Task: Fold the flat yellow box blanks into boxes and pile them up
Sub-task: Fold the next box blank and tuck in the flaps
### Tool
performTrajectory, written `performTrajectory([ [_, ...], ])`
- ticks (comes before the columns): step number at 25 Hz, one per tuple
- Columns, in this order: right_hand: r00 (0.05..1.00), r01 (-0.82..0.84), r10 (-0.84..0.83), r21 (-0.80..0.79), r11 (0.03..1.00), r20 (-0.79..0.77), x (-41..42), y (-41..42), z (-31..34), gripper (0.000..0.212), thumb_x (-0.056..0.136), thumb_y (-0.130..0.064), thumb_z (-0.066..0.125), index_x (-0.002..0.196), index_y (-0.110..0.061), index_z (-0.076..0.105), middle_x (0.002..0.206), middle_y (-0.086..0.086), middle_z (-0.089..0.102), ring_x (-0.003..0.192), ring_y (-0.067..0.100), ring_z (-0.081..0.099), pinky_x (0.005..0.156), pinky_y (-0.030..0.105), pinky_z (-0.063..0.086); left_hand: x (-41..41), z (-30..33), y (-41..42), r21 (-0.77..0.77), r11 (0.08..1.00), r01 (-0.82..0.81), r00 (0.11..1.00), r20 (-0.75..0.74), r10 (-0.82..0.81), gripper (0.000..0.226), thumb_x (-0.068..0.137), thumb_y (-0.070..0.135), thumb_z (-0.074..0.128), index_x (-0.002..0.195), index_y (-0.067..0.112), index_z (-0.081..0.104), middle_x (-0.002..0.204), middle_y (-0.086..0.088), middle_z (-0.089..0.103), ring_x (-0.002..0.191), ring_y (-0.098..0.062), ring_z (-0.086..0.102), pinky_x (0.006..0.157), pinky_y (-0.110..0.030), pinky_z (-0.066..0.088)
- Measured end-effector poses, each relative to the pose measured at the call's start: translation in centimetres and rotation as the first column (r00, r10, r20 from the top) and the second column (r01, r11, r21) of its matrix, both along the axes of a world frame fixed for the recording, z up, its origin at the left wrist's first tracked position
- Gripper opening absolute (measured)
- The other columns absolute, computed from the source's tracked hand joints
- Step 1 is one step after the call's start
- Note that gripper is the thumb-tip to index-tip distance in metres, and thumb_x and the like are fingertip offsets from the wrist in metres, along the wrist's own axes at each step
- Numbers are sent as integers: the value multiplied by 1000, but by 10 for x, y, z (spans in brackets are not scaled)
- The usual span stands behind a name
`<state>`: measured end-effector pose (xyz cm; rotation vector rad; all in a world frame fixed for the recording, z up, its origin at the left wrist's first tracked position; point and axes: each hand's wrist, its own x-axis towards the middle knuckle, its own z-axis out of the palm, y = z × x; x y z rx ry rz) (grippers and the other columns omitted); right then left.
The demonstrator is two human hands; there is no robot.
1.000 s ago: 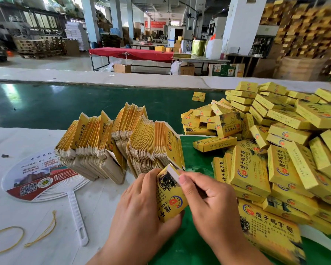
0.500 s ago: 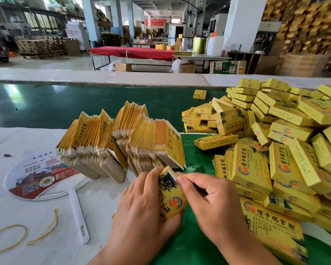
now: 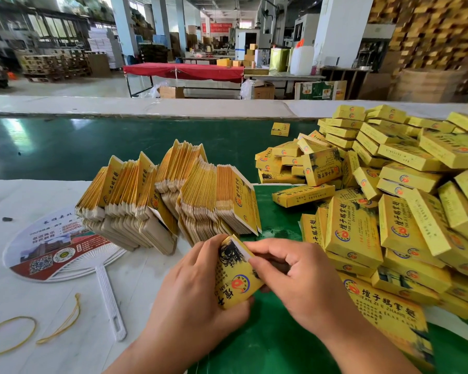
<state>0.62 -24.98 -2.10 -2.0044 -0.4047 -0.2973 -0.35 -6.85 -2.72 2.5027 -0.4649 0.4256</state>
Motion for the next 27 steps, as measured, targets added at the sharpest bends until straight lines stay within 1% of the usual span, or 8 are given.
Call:
performTrajectory([
  [4,999,-26,26,-11,1000,19,-5,7,2,30,94,-25,61,123,-25,68,116,-16,71,104,-9,64,82,14,55,0,-6,-1,16,998,-64,997,33,64,87,64,70,58,137,33,30,118,19,52,104,-4,55,84,-13,37],
  [9,992,-126,126,-84,988,3,-8,19,3,45,94,-27,55,139,-31,51,139,-27,49,129,-18,39,105,4,31,2,-8,0,40,987,-153,986,80,150,84,70,65,54,140,23,35,124,7,57,112,-14,58,88,-20,39],
  [13,998,-62,62,-19,998,10,-10,26,0,51,99,-19,54,146,-33,41,138,-27,52,126,-16,44,101,7,39,3,-5,-1,38,982,-187,979,94,183,86,67,62,63,139,21,37,121,4,58,111,-18,60,88,-27,44],
  [16,1000,-11,12,21,1000,-5,-12,27,-3,48,96,-25,58,141,-36,47,126,-32,57,112,-22,51,91,5,45,2,-2,-3,21,979,-204,974,100,201,86,68,62,59,140,22,34,122,3,57,112,-20,59,89,-32,47],
  [19,997,-65,66,24,998,-40,-11,25,-1,48,95,-22,60,140,-38,49,138,-35,46,129,-21,35,109,12,34,1,-4,-4,28,976,-215,972,98,212,84,69,59,60,139,19,35,120,0,59,111,-22,60,89,-33,48],
  [22,984,-138,141,36,990,-106,-10,23,-1,51,96,-20,60,141,-42,47,145,-35,39,134,-21,28,113,12,28,2,-3,0,6,977,-213,974,77,212,85,69,61,59,139,21,35,121,3,57,112,-20,58,89,-31,46],
  [24,978,-176,181,57,983,-107,-11,22,-1,50,98,-21,56,143,-41,44,145,-31,42,135,-15,33,111,11,30,3,-3,1,-17,979,-205,975,78,206,86,67,63,60,138,24,34,121,6,55,112,-18,57,88,-31,44],
  [27,979,-164,185,201,966,-89,-14,23,-1,42,99,-27,48,140,-36,50,130,-13,64,123,12,59,99,32,51,3,0,-1,-106,975,-197,973,100,207,86,64,65,62,136,29,35,115,18,47,107,-4,50,87,-23,41],
])
